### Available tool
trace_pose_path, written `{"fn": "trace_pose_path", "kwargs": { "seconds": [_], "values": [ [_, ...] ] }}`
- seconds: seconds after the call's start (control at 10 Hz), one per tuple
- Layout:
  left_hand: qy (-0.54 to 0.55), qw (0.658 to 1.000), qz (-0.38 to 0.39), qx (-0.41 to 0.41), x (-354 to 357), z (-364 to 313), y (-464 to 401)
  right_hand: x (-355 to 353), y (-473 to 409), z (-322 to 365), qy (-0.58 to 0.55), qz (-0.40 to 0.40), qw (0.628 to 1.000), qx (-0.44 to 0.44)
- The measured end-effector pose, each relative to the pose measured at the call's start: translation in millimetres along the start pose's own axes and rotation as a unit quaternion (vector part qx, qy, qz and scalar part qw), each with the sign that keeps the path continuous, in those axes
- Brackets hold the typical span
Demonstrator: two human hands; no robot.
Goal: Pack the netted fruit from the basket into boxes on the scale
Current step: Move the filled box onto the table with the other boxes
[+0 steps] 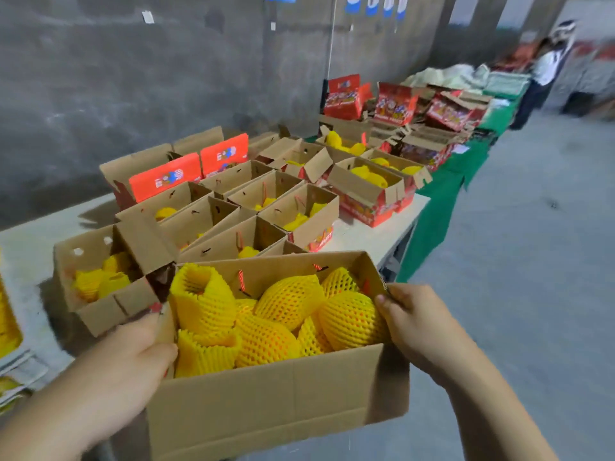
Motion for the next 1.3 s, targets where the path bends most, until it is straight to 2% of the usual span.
{"fn": "trace_pose_path", "kwargs": {
  "seconds": [0.2,0.4,0.6,0.8,0.9,1.0,1.2,1.3],
  "values": [
    [-0.037,0.991,0.087,0.096,127.9,-123.1,-50.4,-98.2,-46.9,-104.3,-0.007,-0.077,0.996,0.046],
    [-0.046,0.983,0.102,0.146,224.0,-202.0,-125.8,-154.6,-114.2,-183.9,-0.01,-0.144,0.985,0.091],
    [-0.099,0.974,0.113,0.17,279.3,-267.7,-236.5,-181.1,-228.1,-226.9,-0.031,-0.156,0.979,0.124],
    [-0.085,0.975,0.116,0.169,306.8,-337.1,-373.8,-215.0,-376.3,-220.1,-0.035,-0.142,0.982,0.121],
    [-0.066,0.975,0.09,0.193,308.5,-374.5,-425.7,-232.1,-442.9,-213.1,-0.048,-0.144,0.981,0.119],
    [-0.083,0.979,0.093,0.159,311.4,-402.1,-483.9,-246.0,-502.0,-204.0,-0.094,-0.15,0.977,0.122],
    [-0.106,0.98,0.083,0.15,302.3,-491.8,-593.0,-269.5,-638.0,-189.8,-0.173,-0.135,0.972,0.08],
    [-0.128,0.978,0.042,0.162,300.6,-547.2,-647.7,-278.6,-711.2,-188.6,-0.176,-0.116,0.976,0.053]
  ]
}}
Point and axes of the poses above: each hand's wrist, its own y-axis away from the middle knuckle, its own x-axis out of the palm, z = x × y, the point moved 7 cm from there along -y, towards the middle knuckle, and after that the axes turned 4 degrees about y, right-handed, at the moved point
